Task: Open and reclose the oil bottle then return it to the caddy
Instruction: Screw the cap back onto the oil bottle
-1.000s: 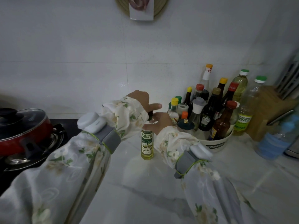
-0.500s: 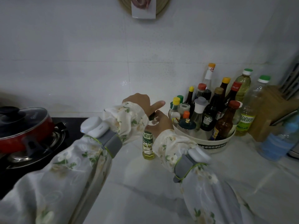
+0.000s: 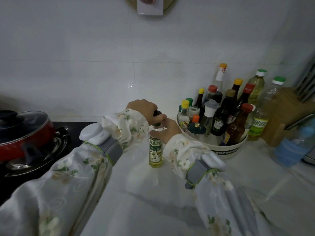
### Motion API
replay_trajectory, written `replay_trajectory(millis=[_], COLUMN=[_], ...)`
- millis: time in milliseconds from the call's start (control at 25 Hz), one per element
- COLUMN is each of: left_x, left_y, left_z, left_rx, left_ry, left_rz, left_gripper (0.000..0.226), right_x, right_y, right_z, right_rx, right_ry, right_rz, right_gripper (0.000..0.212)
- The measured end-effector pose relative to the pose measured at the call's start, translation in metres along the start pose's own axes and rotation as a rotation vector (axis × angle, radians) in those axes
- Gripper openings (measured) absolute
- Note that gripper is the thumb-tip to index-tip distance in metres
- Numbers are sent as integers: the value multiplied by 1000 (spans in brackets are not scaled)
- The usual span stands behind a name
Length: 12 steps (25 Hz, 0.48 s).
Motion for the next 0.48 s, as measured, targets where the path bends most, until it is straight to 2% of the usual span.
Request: replay_trajectory(millis=[80, 160, 240, 280, 480], left_x=[-2, -3, -4, -4, 0], left_y=[-2, -7, -11, -11, -8], left_z=[-4, -6, -5, -4, 9], left_rx=[-95, -199, -227, -209, 61], left_ry=[-8, 11, 30, 41, 161], left_rz=[-11, 0, 29, 42, 56], left_gripper=[62, 68, 59, 53, 46], right_x=[3, 3, 0, -1, 3], right_y=[2, 5, 6, 7, 0], right_z=[-1, -4, -6, -6, 7], right_rx=[5, 20, 13, 10, 19], right_ry=[-13, -11, -36, -27, 62], right_rz=[-5, -113, -189, -187, -93], right_gripper=[31, 31, 16, 8, 24])
Point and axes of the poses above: each hand's wrist, its own z-axis towards the middle knuckle, its own x-axis out of the palm, y = z × x, the point moved 4 cm from there along z, towards the middle knuckle, and after that the axes turned 8 degrees about -x, right-handed, at the moved point
